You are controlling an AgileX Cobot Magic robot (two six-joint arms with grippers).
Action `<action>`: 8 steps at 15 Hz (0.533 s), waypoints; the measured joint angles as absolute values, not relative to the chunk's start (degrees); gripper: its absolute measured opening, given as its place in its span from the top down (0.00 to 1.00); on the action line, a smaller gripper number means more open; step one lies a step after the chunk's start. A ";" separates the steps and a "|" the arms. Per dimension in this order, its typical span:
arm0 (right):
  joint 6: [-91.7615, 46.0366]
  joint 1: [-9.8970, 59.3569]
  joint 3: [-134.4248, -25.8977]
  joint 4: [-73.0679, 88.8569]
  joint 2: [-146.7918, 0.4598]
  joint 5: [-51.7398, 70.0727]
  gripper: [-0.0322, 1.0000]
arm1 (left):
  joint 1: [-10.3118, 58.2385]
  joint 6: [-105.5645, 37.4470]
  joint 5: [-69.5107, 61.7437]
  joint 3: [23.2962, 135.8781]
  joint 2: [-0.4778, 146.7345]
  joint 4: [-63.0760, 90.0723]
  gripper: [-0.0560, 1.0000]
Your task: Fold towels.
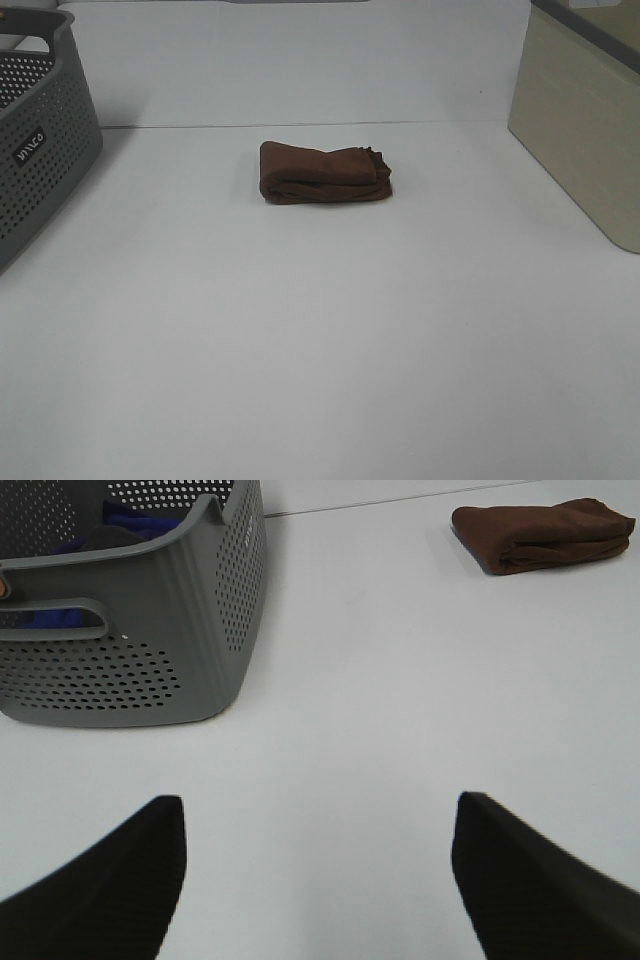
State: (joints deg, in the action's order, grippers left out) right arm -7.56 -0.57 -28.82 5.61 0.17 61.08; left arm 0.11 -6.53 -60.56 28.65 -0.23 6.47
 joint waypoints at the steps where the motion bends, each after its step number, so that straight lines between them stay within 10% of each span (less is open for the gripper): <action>1: -7.56 -0.57 -28.82 5.61 0.17 61.08 0.19 | 0.11 -6.53 -60.56 28.65 -0.23 6.47 0.28; 8: -7.56 -0.57 -28.82 5.61 0.17 61.08 0.19 | 0.11 -6.53 -60.56 28.65 -0.23 6.47 0.28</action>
State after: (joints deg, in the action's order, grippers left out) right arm -7.56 -0.57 -28.82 5.61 0.17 61.08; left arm 0.11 -6.53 -60.56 28.65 -0.23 6.47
